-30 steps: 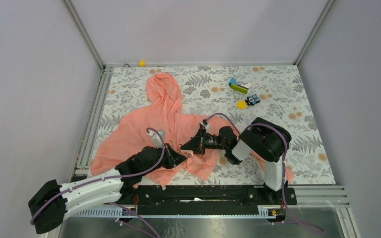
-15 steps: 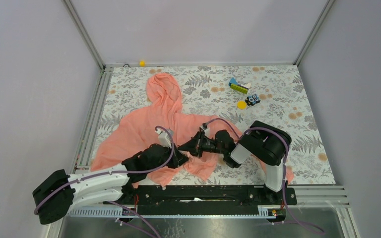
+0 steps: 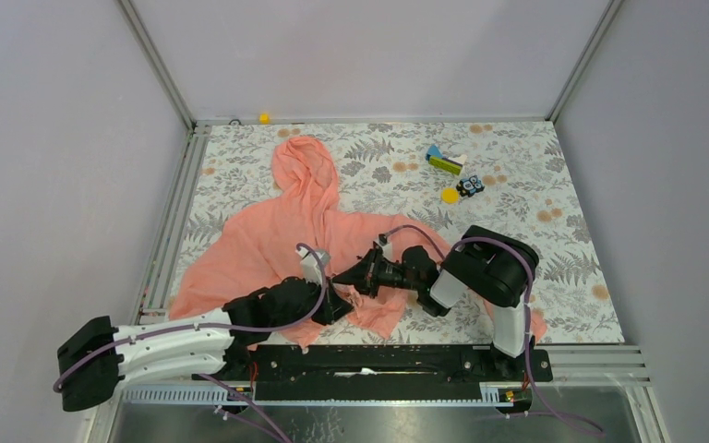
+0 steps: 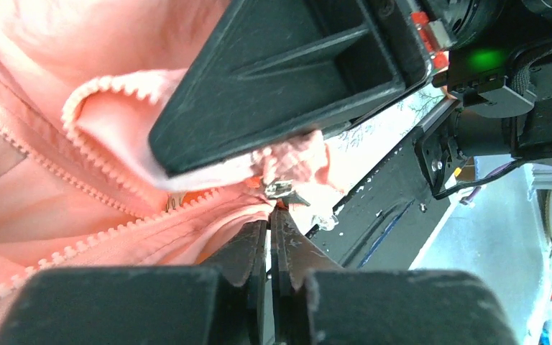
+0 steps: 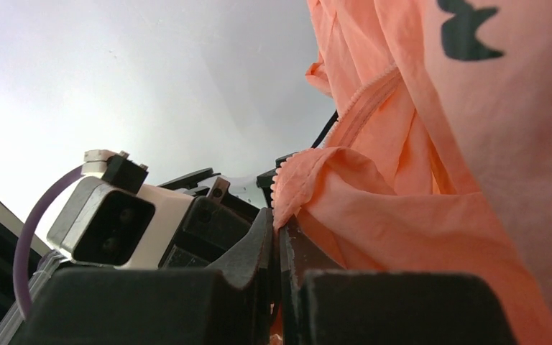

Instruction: Zip up the jacket

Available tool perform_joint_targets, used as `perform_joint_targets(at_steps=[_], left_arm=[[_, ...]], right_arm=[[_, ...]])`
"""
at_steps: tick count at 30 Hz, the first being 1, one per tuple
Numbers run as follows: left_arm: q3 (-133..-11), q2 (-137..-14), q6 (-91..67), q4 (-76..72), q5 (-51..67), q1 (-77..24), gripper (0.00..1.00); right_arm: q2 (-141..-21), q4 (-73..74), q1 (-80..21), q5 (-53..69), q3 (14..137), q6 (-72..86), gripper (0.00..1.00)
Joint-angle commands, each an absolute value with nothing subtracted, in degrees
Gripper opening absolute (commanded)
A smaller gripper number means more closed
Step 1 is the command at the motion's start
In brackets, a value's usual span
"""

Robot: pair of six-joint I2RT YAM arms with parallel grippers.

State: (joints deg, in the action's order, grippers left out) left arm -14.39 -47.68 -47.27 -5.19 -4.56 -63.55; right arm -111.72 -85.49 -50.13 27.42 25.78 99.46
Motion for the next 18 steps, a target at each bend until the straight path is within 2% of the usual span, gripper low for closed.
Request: perform_joint_targets(at_steps=[1, 6, 8, 13, 18], left_arm=[[-14.9, -44.8, -49.6, -0.5, -6.0, -64.1, 0.09], [-15.1, -38.2, -51.7, 6.0, -7.5, -64.1, 0.43], [-15.1, -34.7, -52.3, 7.6, -8.0, -64.1, 0.5], [-16.0, -29.8, -52.6, 8.7, -7.3, -64.1, 0.6], [-18.8, -33.1, -53.3, 9.2, -8.0, -64.1, 0.59]], right_arm=[[-109.4, -96.1, -48.1, 26.6, 24.6, 98.5, 0.0], [-108.5, -96.2, -45.7, 29.3, 23.1, 96.4, 0.0], [-108.3, -96.2, -45.5, 29.9, 22.6, 95.8, 0.0], [-108.4, -96.2, -45.3, 29.4, 21.1, 95.5, 0.0], [-108.4, -96.2, -45.3, 29.4, 21.6, 95.7, 0.0]])
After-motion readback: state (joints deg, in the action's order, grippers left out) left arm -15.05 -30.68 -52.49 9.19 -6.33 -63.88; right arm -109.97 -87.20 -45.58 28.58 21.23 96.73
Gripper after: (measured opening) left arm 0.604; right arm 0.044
